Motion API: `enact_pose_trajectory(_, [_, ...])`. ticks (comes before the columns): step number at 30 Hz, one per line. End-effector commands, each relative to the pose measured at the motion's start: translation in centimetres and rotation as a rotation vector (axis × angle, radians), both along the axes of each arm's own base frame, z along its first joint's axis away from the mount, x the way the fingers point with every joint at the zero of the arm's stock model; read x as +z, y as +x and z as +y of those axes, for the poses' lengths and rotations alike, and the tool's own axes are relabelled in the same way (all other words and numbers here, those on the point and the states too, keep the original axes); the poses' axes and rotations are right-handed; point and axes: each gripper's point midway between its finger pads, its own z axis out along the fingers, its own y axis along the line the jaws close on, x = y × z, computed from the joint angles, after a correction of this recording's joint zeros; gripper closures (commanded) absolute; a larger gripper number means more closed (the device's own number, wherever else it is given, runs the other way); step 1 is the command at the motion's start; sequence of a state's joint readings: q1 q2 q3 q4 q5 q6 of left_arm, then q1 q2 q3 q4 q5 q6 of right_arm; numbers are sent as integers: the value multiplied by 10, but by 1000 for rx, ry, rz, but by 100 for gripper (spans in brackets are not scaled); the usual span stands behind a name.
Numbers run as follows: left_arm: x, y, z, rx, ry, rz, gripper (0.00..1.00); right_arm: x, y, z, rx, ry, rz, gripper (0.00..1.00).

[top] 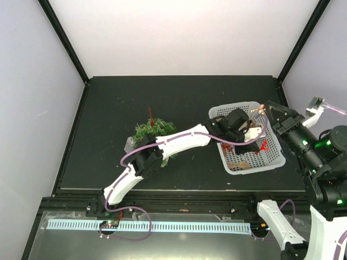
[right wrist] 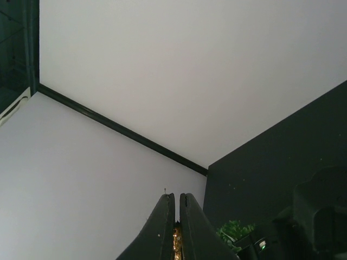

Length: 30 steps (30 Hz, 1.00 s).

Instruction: Decorate the small christmas tree

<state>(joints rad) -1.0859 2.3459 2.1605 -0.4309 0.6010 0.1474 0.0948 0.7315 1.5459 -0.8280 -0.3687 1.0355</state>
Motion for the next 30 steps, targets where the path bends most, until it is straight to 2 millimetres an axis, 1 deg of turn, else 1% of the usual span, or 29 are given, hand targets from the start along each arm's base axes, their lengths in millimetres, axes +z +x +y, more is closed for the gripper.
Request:
enact_pose_trajectory(1, [-9,35,-9,101,23,-125,85,-10,-11,-4,-22,18,26,94])
enact_pose_trajectory(3, [-11,40,-12,113,25,-141,61,-14,-16,-6,-28,18,31,94])
enact_pose_trajectory(4, [-11,40,-12,113,24,-143,52,-16,-18,-7,-32,16,35,94])
enact_pose_trajectory(5, [-11,40,-12,113,24,-142,45,-17,-19,-7,-35,14,37,94])
enact_pose_trajectory(8, [0,38,-11,109,6,-149,25,-20,-23,-8,-38,9,41,94])
enact_pose_trajectory(9, [5,38,-11,107,-3,-155,23,-21,-23,-8,-39,7,42,94])
enact_pose_trajectory(11, [22,41,-8,122,-22,-181,21,-22,-23,-9,-40,1,43,94])
enact_pose_trajectory(14, [52,52,4,162,-47,-217,20,-22,-21,-8,-38,-11,38,94])
enact_pose_trajectory(17, [85,74,32,236,-65,-199,20,-18,-20,-7,-32,-27,22,94])
enact_pose_trajectory(18, [97,80,44,254,-74,-185,19,-16,-18,-6,-24,-28,16,94])
enact_pose_trajectory(19, [106,82,57,251,-81,-171,19,-15,-16,-4,-14,-27,11,94])
enact_pose_trajectory(21, [128,78,83,203,-101,-126,18,-12,-11,2,18,-21,5,94])
enact_pose_trajectory(24, [158,78,124,176,-95,-67,8,-5,-4,11,74,-13,-21,94])
enact_pose_trajectory(26, [184,76,152,165,-103,-58,4,-1,1,16,98,-27,-32,94])
enact_pose_trajectory(28, [210,75,178,178,-123,-84,2,1,5,19,115,-46,-41,94])
enact_pose_trajectory(30, [239,72,206,226,-141,-165,2,1,12,23,137,-58,-39,93])
